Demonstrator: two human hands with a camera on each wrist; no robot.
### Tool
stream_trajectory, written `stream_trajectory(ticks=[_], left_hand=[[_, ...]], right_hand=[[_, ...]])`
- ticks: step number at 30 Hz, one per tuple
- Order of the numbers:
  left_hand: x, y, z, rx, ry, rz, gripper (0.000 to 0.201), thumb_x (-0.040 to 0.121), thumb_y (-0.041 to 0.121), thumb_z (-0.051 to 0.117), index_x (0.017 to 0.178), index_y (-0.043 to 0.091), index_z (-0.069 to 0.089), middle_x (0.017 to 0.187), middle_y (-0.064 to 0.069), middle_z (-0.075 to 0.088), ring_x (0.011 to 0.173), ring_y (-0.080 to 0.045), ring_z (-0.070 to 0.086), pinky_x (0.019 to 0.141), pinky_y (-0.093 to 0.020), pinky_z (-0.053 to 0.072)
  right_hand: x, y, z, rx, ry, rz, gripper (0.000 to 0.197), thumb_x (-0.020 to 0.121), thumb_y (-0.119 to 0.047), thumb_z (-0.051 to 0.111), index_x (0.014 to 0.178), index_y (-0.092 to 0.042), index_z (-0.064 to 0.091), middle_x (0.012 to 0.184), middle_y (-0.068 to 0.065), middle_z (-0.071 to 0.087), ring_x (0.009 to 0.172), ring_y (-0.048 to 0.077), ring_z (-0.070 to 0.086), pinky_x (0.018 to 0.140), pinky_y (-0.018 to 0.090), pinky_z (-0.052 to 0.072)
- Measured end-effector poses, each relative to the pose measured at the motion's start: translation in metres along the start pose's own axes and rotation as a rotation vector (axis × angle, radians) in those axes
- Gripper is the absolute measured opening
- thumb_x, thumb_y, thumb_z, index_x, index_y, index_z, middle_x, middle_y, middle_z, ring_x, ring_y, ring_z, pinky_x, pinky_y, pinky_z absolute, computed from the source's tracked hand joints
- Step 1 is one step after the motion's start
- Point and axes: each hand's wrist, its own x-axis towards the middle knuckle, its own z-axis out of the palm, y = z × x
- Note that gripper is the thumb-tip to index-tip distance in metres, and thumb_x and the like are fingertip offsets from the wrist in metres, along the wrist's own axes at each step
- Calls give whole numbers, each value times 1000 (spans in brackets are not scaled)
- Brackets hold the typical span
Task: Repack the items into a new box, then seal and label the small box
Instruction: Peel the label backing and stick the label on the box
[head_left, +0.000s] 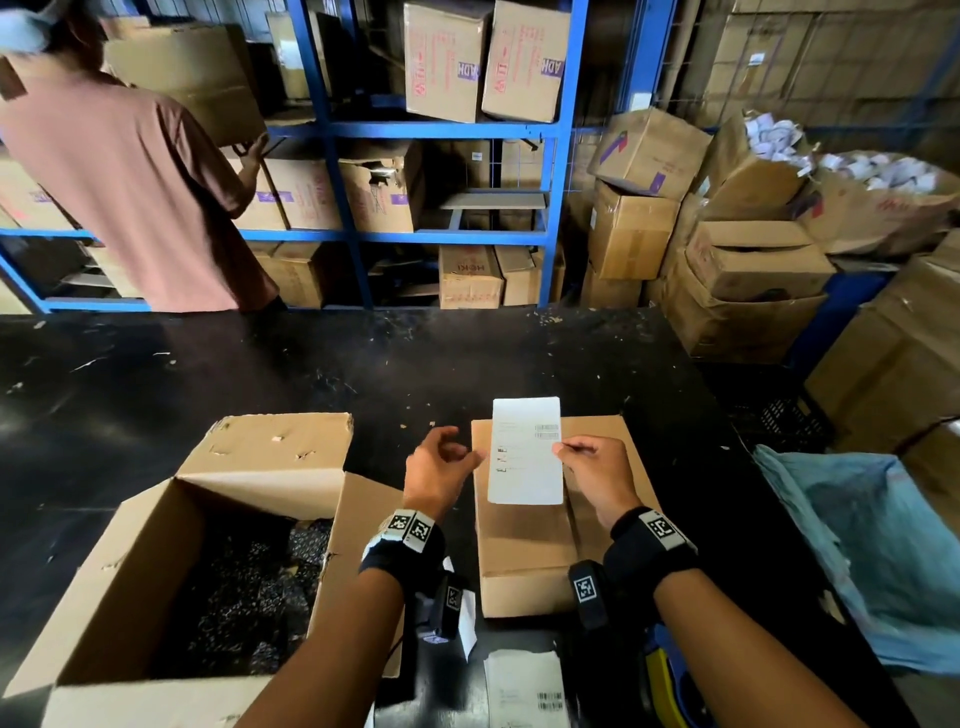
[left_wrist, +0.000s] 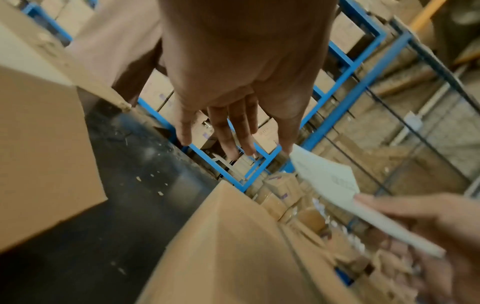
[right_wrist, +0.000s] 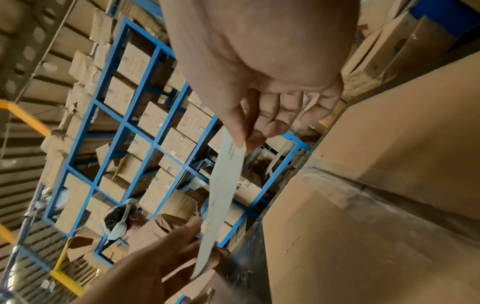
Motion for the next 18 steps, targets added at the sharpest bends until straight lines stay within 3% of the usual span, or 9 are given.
stream_trajectory(ticks=[3, 5, 7, 9, 13, 15, 18], left_hand=[[0, -18, 7, 302, -95, 227, 69, 88, 51, 66, 146, 22, 40, 144, -1, 52, 132, -20, 49, 107, -41, 46], [0, -28, 13, 476, -183, 346, 70, 93, 57, 54, 150, 25, 32, 155, 0, 37, 145, -22, 32, 117, -43, 33], [0, -32, 21, 610, -271, 360, 71, 96, 59, 43, 155, 25, 21, 163, 2, 21, 151, -20, 14, 123, -42, 19], [2, -35, 28, 697, -321, 353, 73, 98, 61, 35, 157, 25, 11, 166, 4, 7, 153, -16, 1, 124, -40, 9], [9, -47, 34, 754, -350, 343, 77, 98, 63, 33, 158, 24, 4, 166, 6, -2, 152, -15, -8, 124, -35, 1], [12, -51, 36, 775, -366, 350, 79, 97, 64, 31, 158, 23, 1, 166, 5, -4, 152, -15, -10, 124, -35, -1], [17, -56, 37, 804, -389, 354, 79, 98, 64, 30, 158, 22, -1, 166, 4, -4, 151, -17, -12, 121, -32, -4]], right_hand=[[9, 8, -1, -55, -34, 65, 9, 95, -8, 68, 89, -10, 75, 98, -3, 76, 90, 9, 71, 71, 20, 55], [15, 15, 3, -101, -51, 102, 8, 94, -9, 69, 88, -10, 75, 96, -3, 75, 88, 11, 70, 68, 20, 54], [23, 24, 9, -133, -72, 144, 4, 91, -11, 73, 90, -10, 76, 97, -1, 76, 90, 15, 71, 75, 27, 58], [32, 32, 14, -159, -118, 179, 4, 88, -13, 76, 90, -11, 78, 97, 2, 77, 93, 19, 73, 85, 35, 60], [47, 40, 21, -198, -180, 214, 5, 85, -11, 77, 84, -8, 79, 92, 3, 79, 89, 20, 74, 89, 42, 60], [51, 42, 22, -217, -178, 242, 5, 86, -10, 76, 85, -6, 79, 95, 5, 79, 89, 21, 74, 89, 41, 61], [57, 47, 25, -220, -169, 284, 3, 87, -7, 75, 87, -4, 76, 99, 9, 78, 89, 22, 74, 77, 33, 59]])
